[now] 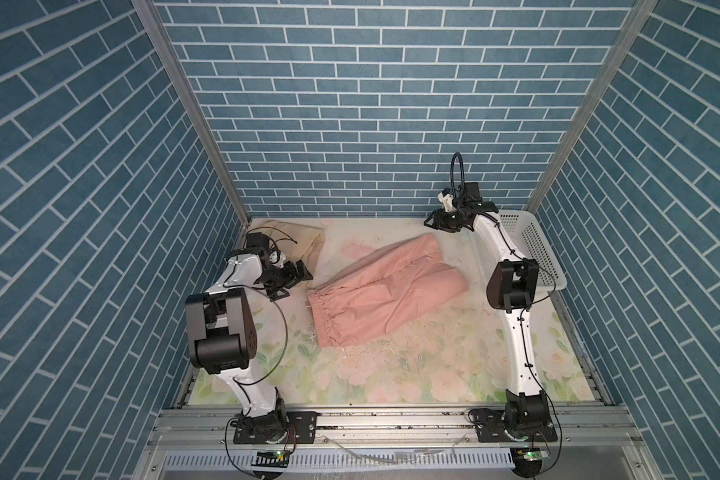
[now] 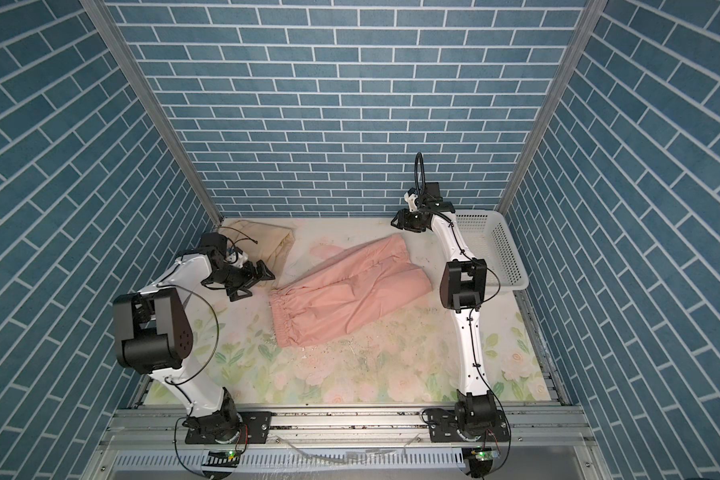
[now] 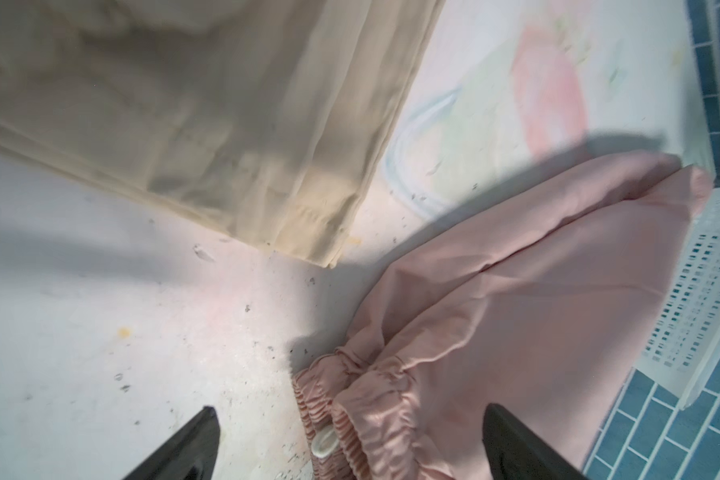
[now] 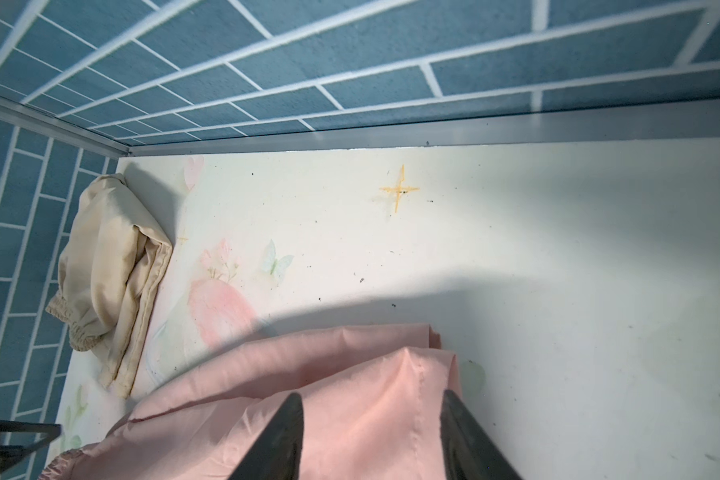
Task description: Fold and stack the shorts
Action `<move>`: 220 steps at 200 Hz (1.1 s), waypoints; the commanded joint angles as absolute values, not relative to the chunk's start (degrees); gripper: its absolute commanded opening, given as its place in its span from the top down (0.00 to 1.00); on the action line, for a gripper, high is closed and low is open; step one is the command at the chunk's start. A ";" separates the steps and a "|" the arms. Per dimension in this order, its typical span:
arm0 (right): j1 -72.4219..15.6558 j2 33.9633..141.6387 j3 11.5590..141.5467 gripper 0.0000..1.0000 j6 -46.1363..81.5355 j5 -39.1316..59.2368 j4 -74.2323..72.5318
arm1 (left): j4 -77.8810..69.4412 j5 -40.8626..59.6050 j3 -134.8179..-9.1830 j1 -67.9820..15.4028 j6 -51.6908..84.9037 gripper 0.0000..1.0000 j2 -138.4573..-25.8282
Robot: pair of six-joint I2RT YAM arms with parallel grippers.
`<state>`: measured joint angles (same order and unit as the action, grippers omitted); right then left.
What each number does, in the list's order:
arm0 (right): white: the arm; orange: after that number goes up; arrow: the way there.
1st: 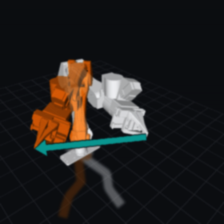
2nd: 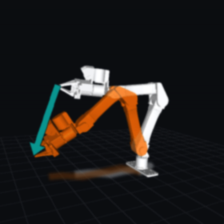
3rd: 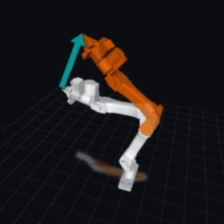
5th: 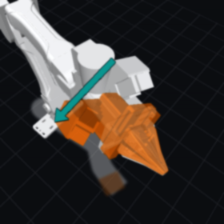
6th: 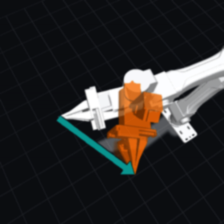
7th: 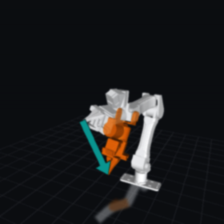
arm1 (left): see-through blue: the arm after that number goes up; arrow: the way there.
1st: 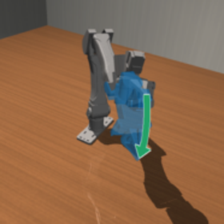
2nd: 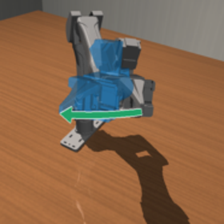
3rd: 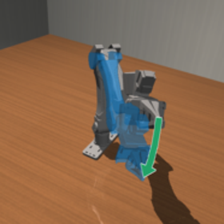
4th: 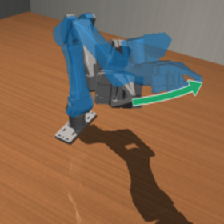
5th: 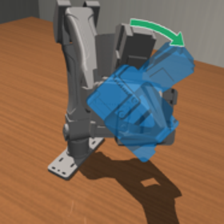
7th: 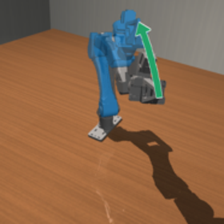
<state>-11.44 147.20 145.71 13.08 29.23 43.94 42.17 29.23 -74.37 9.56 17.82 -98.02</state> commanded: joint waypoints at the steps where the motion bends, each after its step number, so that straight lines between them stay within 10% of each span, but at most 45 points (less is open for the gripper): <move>1: -11.71 138.52 144.37 0.43 10.18 25.06 46.93 | 45.46 23.57 -78.91 10.11 19.20 0.00 -89.36; 87: -15.63 101.01 83.18 0.41 12.72 16.01 28.05 | 24.27 36.05 -56.65 -10.28 29.83 0.00 -75.07; 220: -16.81 79.87 35.94 0.35 44.50 11.71 -4.08 | 8.39 31.78 -47.28 -5.89 23.59 0.00 -92.83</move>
<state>-16.51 79.57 40.25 37.06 11.86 8.64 11.16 31.20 -49.21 -6.02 24.82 -91.13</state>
